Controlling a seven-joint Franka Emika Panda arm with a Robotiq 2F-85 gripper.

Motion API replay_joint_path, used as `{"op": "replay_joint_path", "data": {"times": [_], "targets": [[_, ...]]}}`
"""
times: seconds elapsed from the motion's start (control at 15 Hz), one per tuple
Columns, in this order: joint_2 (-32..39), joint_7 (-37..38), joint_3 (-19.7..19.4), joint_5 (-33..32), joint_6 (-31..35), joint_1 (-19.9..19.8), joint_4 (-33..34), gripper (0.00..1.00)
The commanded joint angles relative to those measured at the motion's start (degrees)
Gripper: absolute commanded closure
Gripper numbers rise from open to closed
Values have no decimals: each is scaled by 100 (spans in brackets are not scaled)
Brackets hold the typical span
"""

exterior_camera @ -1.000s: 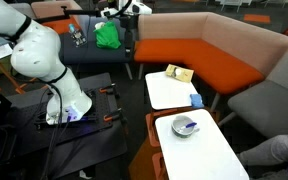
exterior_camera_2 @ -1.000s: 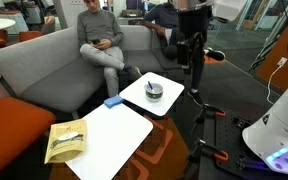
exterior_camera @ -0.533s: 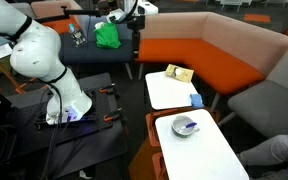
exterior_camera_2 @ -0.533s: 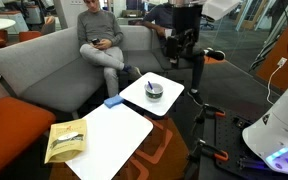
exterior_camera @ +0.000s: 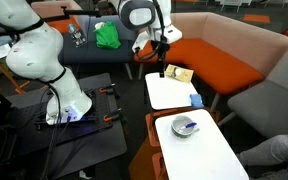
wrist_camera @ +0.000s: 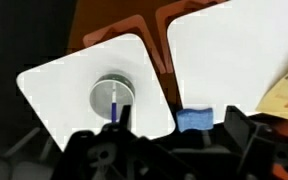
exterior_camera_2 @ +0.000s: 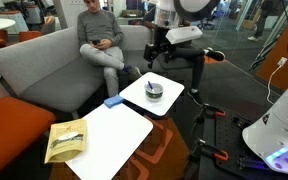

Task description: Move the mug to the table on the left

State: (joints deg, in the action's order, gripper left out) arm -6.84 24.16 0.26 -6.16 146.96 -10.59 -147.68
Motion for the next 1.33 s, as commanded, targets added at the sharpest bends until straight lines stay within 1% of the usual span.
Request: {"op": "replay_joint_path", "data": {"times": [0.0, 0.07, 0.13, 0.4, 0.47, 0.67, 0.73, 0.8, 0.87, 1.0, 1.27], "targets": [[1232, 773, -230, -656, 250, -37, 807, 0], [1546, 1000, -403, -856, 230, 44, 1047, 0], [1926, 1027, -579, -867, 153, 137, 1365, 0], [3147, 786, -1000, -358, 52, 395, 2373, 0], [3431, 670, -1013, -180, 13, 411, 2617, 0], [4167, 628, -1129, 149, -150, 522, 3272, 0], [4377, 560, -1133, 262, -194, 511, 3458, 0], [4537, 363, -1033, 439, -289, 412, 3624, 0], [4352, 484, -1195, 378, 80, 583, 3278, 0], [4517, 447, -1230, 460, 79, 602, 3391, 0], [4479, 453, -1245, 453, 79, 631, 3391, 0]]}}
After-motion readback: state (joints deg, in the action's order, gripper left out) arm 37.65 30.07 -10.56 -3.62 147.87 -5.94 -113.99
